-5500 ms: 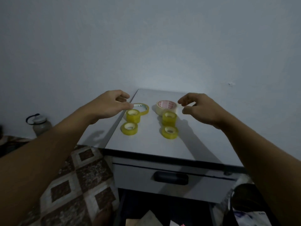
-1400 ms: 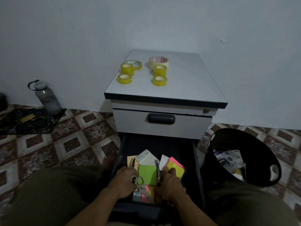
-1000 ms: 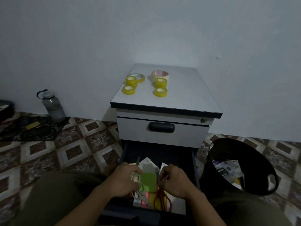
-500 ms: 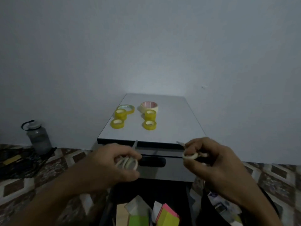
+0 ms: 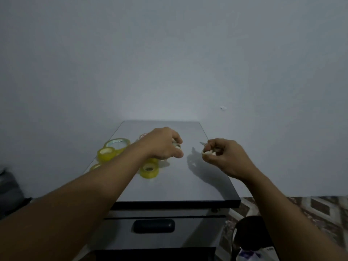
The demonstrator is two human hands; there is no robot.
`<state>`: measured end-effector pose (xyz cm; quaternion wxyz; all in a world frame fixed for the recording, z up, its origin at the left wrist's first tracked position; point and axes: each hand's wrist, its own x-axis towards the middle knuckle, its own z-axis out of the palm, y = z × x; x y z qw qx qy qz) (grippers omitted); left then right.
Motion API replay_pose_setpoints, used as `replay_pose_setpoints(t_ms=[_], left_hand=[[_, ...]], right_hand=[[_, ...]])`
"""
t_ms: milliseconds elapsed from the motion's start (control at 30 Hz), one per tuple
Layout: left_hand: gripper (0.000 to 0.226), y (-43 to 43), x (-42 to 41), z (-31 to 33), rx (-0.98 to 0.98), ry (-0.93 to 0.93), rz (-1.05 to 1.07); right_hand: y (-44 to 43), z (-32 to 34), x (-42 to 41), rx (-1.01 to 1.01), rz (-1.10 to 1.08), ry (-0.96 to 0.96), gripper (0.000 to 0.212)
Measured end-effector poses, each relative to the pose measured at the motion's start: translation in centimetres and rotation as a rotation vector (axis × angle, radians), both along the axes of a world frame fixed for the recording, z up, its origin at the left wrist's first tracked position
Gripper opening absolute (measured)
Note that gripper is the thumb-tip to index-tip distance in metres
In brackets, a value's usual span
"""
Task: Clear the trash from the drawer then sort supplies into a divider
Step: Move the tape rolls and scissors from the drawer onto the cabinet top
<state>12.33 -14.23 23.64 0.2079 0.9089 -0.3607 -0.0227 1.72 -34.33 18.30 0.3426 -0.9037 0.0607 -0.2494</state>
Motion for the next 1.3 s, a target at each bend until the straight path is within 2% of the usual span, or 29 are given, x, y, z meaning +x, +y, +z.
replay_pose_setpoints(t_ms=[300, 500, 700, 800, 1033, 1300], left_hand=[[0.050, -6.8, 4.3, -2.0, 0.424, -0.062, -0.082], [0.054, -6.8, 4.6, -2.3, 0.447, -0.076, -0.099], [0.054, -6.3, 4.4, -2.7, 0.424, -0.117, -0.087], [0.057, -5.7, 4.2, -2.3, 0.335, -0.102, -0.051], [0.040, -0.3, 1.2, 0.3, -0.046, -0.116, -0.016], [0.029, 8.8, -4.5, -0.6, -0.249, -0.051, 0.049]], right_hand=[[-4.2, -3.1, 6.1, -0.139, 0.000, 0.128, 0.009], [-4.1, -4.2, 6.3, -0.109, 0.026, 0.136, 0.018], [-3.3, -3.6, 6.0, -0.112, -0.001, 0.168, 0.011], [-3.1, -3.2, 5.6, -0.118, -0.041, 0.167, 0.012], [-0.7, -0.4, 1.9, -0.097, -0.125, 0.052, 0.018], [5.4, 1.4, -3.6, -0.038, -0.095, -0.094, 0.014]])
